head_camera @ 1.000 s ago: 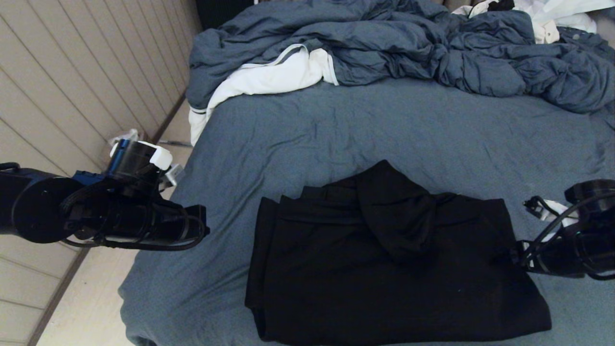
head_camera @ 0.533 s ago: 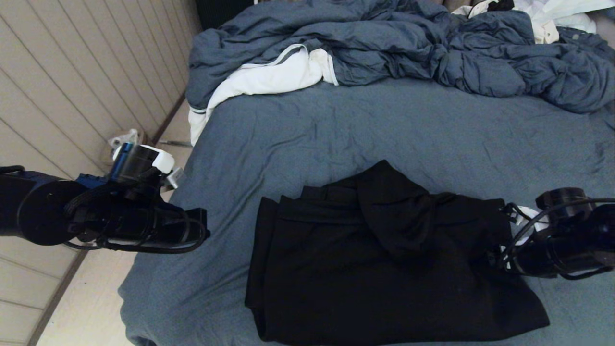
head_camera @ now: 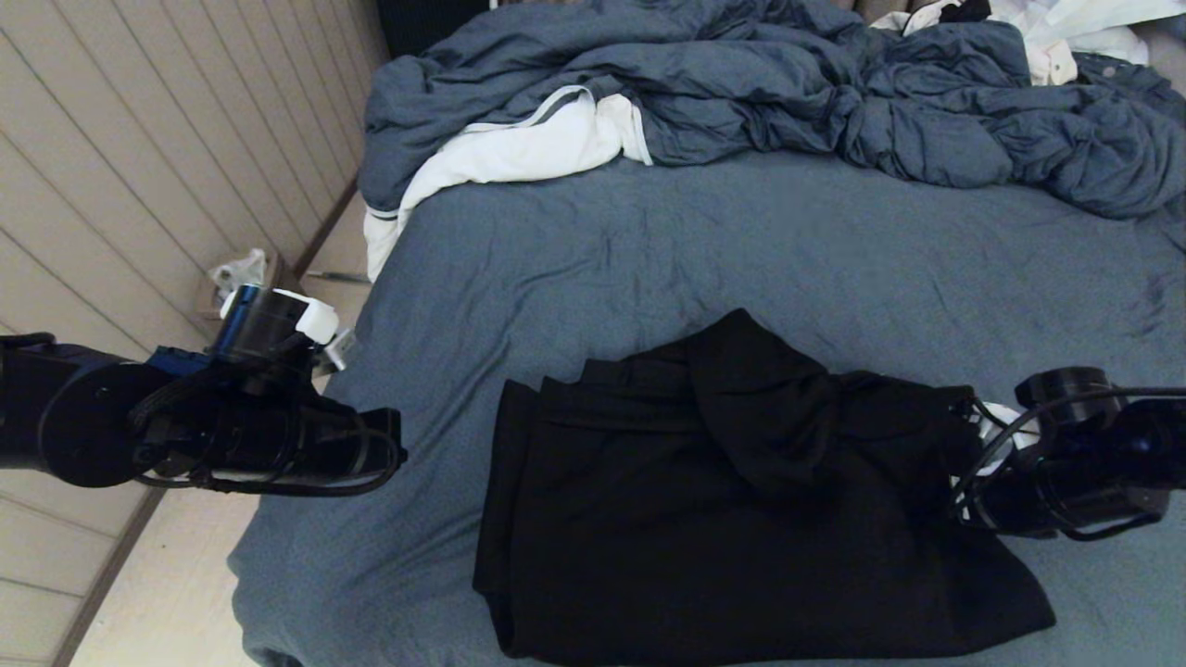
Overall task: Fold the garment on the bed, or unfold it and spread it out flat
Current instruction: Fold the black sweatshirt
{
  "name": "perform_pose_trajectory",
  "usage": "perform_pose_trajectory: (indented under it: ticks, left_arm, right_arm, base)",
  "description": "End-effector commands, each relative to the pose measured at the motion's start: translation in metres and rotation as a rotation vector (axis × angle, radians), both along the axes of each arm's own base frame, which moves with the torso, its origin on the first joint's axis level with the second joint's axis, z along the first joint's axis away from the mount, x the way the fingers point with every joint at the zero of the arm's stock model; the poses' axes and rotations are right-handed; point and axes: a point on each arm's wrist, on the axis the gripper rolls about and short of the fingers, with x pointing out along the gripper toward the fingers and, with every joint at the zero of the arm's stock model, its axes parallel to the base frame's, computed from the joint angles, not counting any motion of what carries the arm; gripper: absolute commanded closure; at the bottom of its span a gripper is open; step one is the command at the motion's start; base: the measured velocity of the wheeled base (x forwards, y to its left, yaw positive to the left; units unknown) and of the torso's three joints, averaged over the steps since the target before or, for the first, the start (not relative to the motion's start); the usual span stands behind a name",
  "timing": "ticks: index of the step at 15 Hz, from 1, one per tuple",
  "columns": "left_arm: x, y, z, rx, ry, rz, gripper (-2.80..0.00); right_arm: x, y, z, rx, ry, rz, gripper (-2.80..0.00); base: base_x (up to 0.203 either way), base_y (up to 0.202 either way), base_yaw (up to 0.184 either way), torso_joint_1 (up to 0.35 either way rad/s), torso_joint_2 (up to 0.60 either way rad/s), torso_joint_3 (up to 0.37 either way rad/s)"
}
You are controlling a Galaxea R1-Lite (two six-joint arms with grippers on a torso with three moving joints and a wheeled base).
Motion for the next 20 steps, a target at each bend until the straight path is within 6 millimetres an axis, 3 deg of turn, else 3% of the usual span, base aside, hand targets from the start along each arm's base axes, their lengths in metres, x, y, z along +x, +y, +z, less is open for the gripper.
perform_pose_trajectory:
  ticks: [1,5,7,12,20]
  left_arm:
    - [0.0,0.0,0.0,-0.002,0.003,0.001,0.0]
    - [-0.004,0.001,-0.001,-0.001,0.006,-0.001,0.0]
    - [-0.004,0.001,0.0,-0.002,0.004,0.0,0.0]
    - [-0.009,0.0,0.003,-0.007,-0.003,-0.01,0.0]
    - [-0.013,-0.003,0.006,-0.013,-0.015,-0.028,0.0]
  right_arm:
    - [0.001,0.003,0.0,0.011,0.0,-0.003,0.0]
    - [-0.004,-0.001,0.025,0.002,-0.079,-0.037,0.0]
    - [-0.011,-0.012,0.036,-0.01,-0.114,-0.076,0.0]
    - [-0.026,-0.033,0.046,-0.028,-0.144,-0.152,0.0]
    - [-0.069,-0.104,0.06,-0.095,-0.197,-0.346,0.0]
  base:
    - [0.0,0.0,0.0,0.0,0.0,0.0]
    - [0.0,0.0,0.0,0.0,0.0,0.0]
    - [0.0,0.0,0.0,0.0,0.0,0.0]
    - [0.0,0.0,0.0,0.0,0.0,0.0]
    - [0.0,0.0,0.0,0.0,0.0,0.0]
